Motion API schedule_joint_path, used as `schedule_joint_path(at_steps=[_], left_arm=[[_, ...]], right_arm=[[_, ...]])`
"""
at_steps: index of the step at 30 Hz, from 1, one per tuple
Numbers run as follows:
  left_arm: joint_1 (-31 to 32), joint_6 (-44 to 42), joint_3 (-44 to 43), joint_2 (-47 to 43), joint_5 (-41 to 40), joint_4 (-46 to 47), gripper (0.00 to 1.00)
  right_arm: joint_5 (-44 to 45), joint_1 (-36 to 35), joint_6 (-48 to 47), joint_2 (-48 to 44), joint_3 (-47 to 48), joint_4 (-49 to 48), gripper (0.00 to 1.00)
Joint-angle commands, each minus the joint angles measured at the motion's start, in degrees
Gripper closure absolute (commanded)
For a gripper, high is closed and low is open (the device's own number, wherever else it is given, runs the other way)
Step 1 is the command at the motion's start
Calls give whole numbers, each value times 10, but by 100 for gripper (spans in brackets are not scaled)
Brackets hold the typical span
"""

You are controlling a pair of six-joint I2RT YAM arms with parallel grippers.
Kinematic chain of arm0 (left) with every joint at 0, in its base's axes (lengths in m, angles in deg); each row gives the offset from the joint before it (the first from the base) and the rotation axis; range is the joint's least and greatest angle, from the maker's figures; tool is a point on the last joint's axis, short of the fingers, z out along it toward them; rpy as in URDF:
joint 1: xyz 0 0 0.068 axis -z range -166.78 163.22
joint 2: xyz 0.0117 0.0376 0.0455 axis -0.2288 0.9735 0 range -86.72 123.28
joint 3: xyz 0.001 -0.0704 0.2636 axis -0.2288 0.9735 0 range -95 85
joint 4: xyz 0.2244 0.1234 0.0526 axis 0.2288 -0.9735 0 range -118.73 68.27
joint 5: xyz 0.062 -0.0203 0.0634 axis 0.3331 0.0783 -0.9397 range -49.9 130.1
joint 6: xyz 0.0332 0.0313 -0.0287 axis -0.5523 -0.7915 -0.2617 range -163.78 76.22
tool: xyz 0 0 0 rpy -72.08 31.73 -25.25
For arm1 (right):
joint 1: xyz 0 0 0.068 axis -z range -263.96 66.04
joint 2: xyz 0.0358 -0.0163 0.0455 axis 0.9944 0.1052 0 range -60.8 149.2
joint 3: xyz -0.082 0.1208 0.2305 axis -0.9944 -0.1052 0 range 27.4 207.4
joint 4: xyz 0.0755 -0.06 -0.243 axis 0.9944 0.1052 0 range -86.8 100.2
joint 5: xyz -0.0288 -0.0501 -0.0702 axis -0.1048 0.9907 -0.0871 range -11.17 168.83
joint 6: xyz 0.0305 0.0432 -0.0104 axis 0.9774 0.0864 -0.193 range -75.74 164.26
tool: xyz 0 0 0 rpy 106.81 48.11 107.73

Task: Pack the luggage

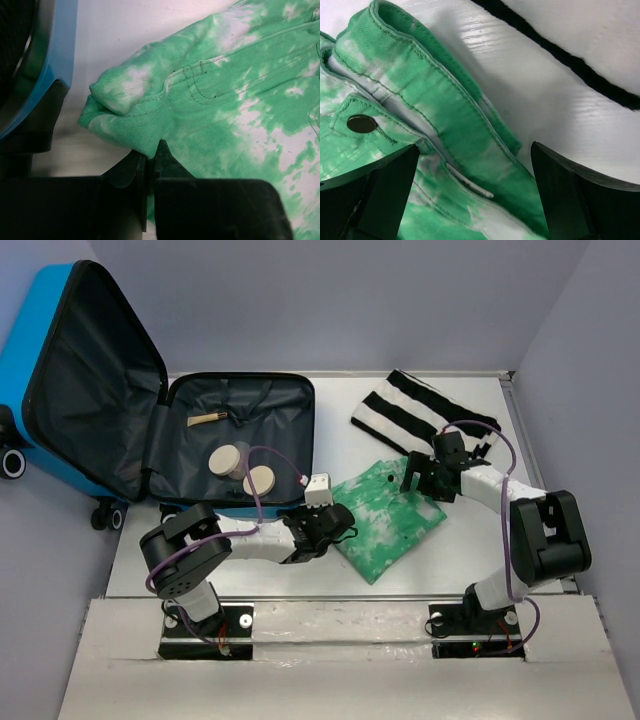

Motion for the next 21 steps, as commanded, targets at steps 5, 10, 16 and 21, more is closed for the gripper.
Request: schedule_joint_path(at_steps=[5, 10, 16, 21], left_arm=[[-7, -53, -6, -14, -19, 15, 94], [-6, -65, -11, -12, -12, 21, 94], [-7, -68, -19, 2, -1, 34, 94], [-7, -70, -33, 15, 11, 38, 94]], right_arm=[[-228, 7, -4, 80, -44, -96, 0], [-328, 7, 43, 92, -124, -219, 9], [-408, 7, 80, 40, -158, -266, 35], [-465, 7, 87, 21, -169, -284, 58]])
